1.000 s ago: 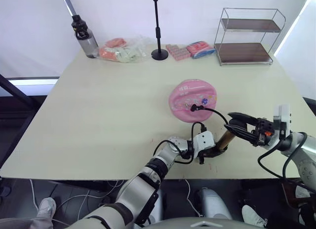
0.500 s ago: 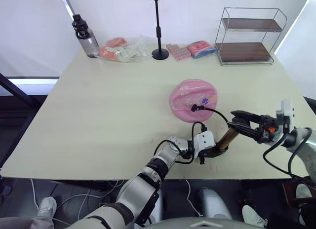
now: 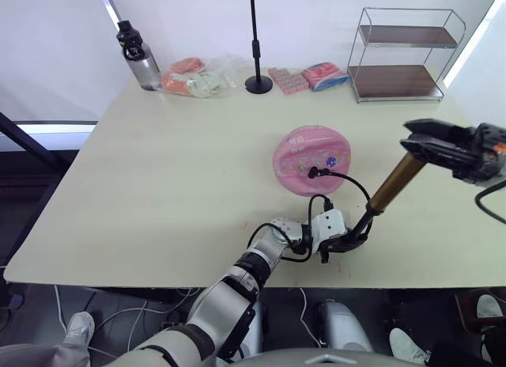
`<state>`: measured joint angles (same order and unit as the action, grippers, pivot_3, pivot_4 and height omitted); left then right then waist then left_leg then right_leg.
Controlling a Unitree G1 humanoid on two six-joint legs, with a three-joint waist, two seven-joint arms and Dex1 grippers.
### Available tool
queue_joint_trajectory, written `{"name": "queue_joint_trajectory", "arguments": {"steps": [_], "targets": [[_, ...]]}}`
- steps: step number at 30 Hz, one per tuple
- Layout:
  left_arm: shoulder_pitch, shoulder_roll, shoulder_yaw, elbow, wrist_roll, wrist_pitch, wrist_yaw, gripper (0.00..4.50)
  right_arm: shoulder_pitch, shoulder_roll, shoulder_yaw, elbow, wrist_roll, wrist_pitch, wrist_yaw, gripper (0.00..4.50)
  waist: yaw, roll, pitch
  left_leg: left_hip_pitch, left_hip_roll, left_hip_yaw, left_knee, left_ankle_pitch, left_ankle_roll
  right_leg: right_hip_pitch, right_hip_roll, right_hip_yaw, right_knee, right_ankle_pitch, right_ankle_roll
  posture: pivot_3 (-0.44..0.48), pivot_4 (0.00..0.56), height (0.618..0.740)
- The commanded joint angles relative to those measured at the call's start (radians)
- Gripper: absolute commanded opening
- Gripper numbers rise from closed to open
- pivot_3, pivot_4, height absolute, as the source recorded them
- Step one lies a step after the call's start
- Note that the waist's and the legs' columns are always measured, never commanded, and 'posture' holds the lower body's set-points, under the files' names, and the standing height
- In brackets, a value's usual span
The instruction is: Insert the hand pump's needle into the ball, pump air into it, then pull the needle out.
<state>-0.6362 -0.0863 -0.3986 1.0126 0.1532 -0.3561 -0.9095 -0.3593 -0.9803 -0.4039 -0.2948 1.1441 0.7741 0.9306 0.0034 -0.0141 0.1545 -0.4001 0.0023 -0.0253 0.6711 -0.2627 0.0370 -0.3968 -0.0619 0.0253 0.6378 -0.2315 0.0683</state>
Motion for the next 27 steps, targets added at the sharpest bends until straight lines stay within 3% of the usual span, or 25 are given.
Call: {"name": "queue_joint_trajectory", "arguments": {"steps": [1, 9, 14, 22, 27], "targets": [[0.023, 0.023, -0.02, 0.051, 0.036, 0.017, -0.01, 1.08, -0.088, -0.048, -0.108, 0.007, 0.04, 0.003, -0.042, 1.75, 0.0, 0.0, 0.0, 0.0, 0.0, 0.0, 0.0, 0.0, 0.0, 0.0, 0.0, 0.0, 0.0, 0.0, 0.0, 0.0, 0.15, 0.74], [0.019, 0.022, -0.015, 0.064, 0.037, 0.009, -0.002, 1.08, -0.085, -0.067, -0.094, 0.002, 0.046, 0.07, -0.038, 1.75, 0.007, 0.001, 0.002, -0.002, 0.0, 0.0, 0.0, 0.0, 0.0, -0.002, -0.001, 0.0, 0.0, 0.0, 0.0, 0.0, 0.15, 0.74], [0.024, 0.021, -0.018, 0.067, 0.037, 0.004, -0.006, 1.08, 0.066, 0.02, 0.024, -0.05, -0.075, 0.015, -0.028, 1.75, 0.008, -0.001, 0.0, -0.001, 0.0, 0.0, -0.001, 0.0, 0.0, -0.001, 0.0, -0.001, 0.0, 0.0, 0.0, 0.0, 0.15, 0.74], [0.027, 0.02, -0.016, 0.072, 0.039, 0.002, 0.003, 1.08, 0.255, 0.154, 0.209, 0.0, -0.356, -0.218, 0.032, 1.75, 0.006, -0.006, -0.005, 0.002, 0.001, 0.0, -0.001, 0.0, 0.0, 0.001, 0.001, -0.001, 0.0, -0.001, -0.001, 0.0, 0.15, 0.74], [0.027, 0.02, -0.013, 0.075, 0.038, 0.003, 0.003, 1.08, 0.3, 0.223, 0.273, 0.083, -0.476, -0.358, 0.046, 1.75, 0.006, -0.009, -0.009, 0.004, 0.001, -0.001, 0.0, 0.0, 0.0, 0.003, 0.003, -0.001, 0.0, -0.001, -0.001, 0.0, 0.15, 0.74]]}}
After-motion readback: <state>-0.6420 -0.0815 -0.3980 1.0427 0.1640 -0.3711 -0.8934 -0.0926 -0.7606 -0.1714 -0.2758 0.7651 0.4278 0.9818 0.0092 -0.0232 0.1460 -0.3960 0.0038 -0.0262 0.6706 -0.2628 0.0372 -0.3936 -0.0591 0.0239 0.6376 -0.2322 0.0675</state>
